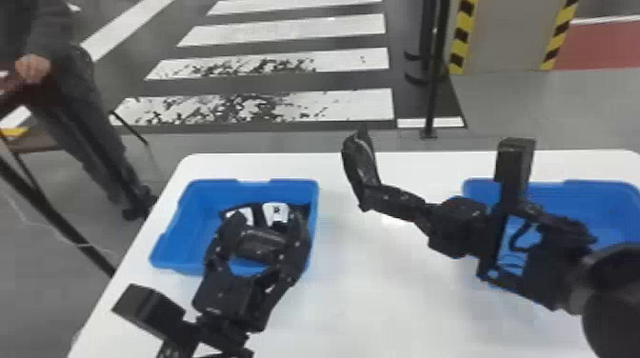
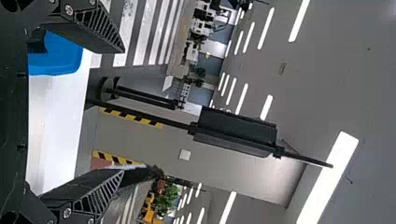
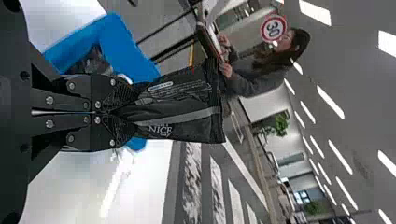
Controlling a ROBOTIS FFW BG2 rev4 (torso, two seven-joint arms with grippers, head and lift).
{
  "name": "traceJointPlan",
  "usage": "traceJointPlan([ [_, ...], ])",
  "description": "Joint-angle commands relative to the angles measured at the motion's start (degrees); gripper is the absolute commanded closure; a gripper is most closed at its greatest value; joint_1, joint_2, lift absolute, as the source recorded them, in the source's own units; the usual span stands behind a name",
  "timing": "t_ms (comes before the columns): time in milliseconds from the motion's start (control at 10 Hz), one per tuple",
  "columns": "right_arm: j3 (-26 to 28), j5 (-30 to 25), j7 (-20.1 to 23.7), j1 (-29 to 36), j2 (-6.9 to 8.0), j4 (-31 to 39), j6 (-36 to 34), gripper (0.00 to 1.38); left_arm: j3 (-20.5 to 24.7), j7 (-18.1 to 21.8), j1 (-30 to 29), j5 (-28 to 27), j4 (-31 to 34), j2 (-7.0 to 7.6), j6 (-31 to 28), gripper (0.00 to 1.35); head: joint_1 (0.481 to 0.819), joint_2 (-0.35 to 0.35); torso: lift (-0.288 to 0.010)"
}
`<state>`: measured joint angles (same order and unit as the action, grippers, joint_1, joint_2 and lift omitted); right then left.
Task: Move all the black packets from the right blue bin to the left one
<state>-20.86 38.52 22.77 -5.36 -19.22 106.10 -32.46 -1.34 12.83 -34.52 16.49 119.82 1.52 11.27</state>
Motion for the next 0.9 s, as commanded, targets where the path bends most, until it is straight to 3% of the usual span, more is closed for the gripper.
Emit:
traceJointPlan([
  [0,-6.6,3.3,0.0,-1.7,-0.38,-2.8,1.7,1.17,-0.3,0.0,0.2,0.4,-0.1,0.06,0.3,0.13,0.695,0.225,-0.140],
  [200,-10.3,4.8,0.0,-3.5,-0.46,-2.8,2.8,1.17,-0.8,0.0,0.4,0.8,-0.4,0.24,-0.2,0.13,0.695,0.301,-0.140],
  [800,-18.0,11.1,0.5,-4.8,-1.43,-1.1,3.8,1.17,-1.2,-0.1,0.8,1.1,-1.2,0.24,0.4,0.12,0.695,0.350,-0.140],
])
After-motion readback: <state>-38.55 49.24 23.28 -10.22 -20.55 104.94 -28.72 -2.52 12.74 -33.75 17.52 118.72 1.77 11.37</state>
